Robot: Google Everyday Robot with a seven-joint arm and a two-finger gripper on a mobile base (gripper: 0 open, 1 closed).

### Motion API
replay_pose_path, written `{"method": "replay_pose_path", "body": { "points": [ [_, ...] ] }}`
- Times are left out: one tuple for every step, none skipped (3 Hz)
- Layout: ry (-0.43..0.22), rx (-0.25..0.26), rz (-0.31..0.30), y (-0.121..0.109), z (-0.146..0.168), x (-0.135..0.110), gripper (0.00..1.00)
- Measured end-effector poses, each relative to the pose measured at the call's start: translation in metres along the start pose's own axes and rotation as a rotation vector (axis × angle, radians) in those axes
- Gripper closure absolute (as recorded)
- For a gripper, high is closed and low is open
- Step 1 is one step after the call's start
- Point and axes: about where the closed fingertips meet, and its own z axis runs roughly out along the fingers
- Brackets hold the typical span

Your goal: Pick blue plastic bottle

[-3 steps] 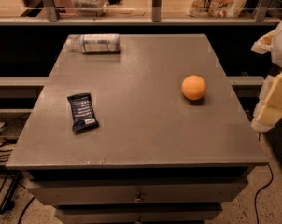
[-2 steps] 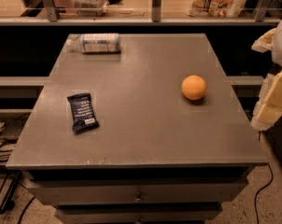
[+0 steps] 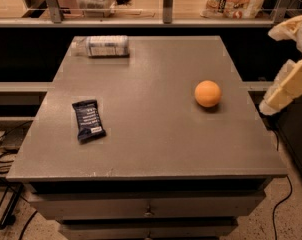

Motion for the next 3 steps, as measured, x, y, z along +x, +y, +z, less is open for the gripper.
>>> {"method": "replay_pose_path", "body": {
  "points": [
    [-0.139, 0.038, -0.005, -0.036, 0.014, -0.018, 0.0],
    [-0.174, 0.071, 0.009, -0.068, 0.038, -0.032, 0.0],
    [-0.143, 0.111, 0.039, -0.096, 0.07, -0.043, 0.0]
  ]
}}
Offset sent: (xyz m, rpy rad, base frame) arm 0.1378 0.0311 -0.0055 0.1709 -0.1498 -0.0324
